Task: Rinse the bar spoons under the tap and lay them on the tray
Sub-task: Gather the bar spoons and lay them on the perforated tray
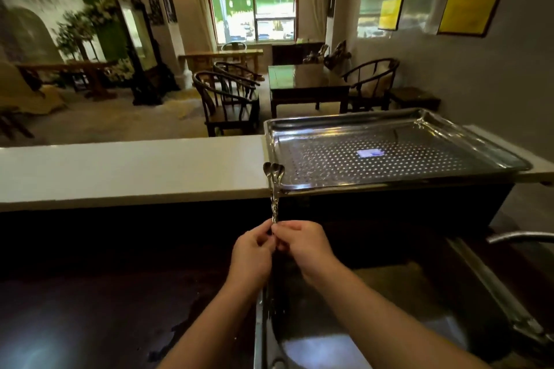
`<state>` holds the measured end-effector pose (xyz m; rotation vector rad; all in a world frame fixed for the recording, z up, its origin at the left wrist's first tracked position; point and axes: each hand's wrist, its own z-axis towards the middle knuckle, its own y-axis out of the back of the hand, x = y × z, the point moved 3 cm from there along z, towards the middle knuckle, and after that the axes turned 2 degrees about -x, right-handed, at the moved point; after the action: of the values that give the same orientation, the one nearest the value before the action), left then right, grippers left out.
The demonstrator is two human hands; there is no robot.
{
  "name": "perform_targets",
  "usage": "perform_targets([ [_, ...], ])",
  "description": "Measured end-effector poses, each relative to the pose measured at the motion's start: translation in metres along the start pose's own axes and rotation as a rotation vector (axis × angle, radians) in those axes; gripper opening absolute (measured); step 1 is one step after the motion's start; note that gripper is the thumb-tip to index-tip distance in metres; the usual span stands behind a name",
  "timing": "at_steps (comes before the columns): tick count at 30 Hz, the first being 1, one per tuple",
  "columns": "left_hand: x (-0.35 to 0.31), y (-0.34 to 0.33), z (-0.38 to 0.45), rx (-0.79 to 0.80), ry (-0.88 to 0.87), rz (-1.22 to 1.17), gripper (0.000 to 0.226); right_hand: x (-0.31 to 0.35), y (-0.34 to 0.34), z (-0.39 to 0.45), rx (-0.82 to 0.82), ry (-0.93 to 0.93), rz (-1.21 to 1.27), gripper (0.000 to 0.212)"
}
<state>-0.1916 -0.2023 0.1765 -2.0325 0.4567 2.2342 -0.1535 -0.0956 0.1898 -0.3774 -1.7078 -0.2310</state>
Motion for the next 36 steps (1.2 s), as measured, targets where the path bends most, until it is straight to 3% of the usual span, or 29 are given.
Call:
perform_targets([
  [12, -0.091, -0.099, 0.021, 0.106, -0.008, 0.086, 0.048, 0.083, 0.103, 0.02, -0.097, 0.223, -0.278, 0.02],
  [17, -0.117, -0.116, 0.035, 0.138, -0.087, 0.166, 0.03, 0.098, 0.119, 0.038, -0.197, 0.251, -0.372, 0.028],
  [29, -0.112, -0.122, 0.088, 0.156, -0.037, -0.072, 0.028, 0.112, 0.118, 0.087, -0.316, 0.185, -0.311, 0.015],
  [36, -0.091, -0.109, 0.115, 0.147, 0.047, -0.158, 0.032, 0.107, 0.104, 0.11, -0.273, 0.175, -0.273, 0.016],
])
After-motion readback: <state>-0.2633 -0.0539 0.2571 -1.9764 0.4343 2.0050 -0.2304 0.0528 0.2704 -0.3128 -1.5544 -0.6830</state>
